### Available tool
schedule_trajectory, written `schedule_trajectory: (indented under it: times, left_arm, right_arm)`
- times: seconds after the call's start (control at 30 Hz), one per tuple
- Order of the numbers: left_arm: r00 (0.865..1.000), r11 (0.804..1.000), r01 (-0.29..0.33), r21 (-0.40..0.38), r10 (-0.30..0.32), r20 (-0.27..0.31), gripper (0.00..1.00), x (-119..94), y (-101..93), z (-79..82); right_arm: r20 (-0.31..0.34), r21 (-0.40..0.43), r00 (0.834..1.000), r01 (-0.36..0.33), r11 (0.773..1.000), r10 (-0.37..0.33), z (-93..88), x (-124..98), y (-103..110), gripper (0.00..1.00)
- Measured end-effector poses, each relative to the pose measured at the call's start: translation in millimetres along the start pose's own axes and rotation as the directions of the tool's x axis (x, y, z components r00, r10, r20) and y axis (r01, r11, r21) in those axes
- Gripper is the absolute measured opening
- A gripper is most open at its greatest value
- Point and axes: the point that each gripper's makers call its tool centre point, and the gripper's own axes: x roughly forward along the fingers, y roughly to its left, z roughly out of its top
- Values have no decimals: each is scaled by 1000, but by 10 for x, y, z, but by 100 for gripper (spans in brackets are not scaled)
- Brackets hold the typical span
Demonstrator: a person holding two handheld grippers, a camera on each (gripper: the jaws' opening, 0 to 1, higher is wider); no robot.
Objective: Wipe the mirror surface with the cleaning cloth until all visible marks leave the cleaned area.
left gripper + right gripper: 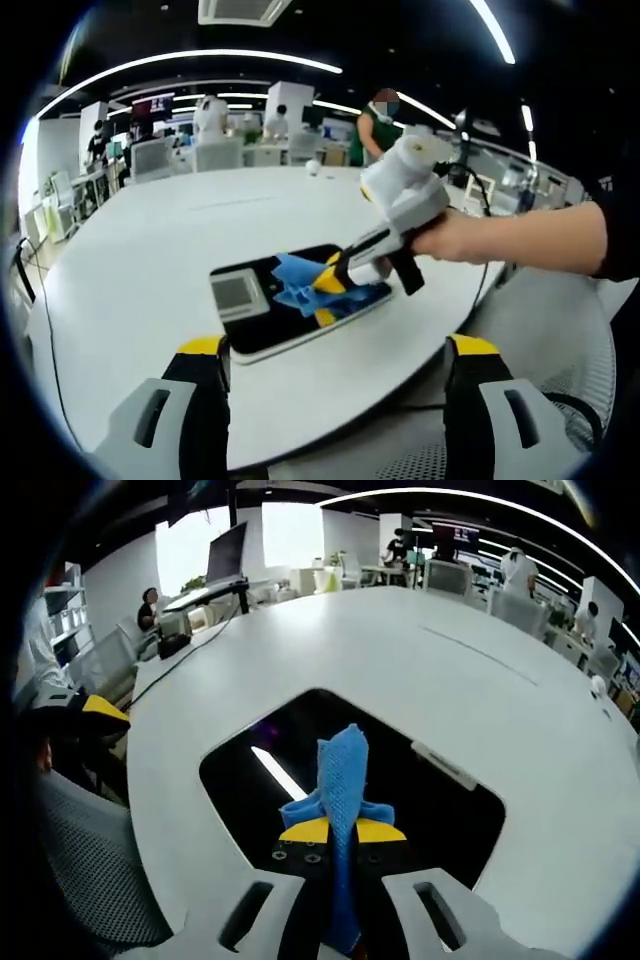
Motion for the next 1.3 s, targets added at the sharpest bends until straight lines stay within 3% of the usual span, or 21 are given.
schedule_trajectory:
  times: [1.3]
  left_arm:
    - [999,1000,26,6,-26,-38,88,19,-29,-39]
  right_arm:
    - [34,62,998,46,997,-48,271,242,-364,2]
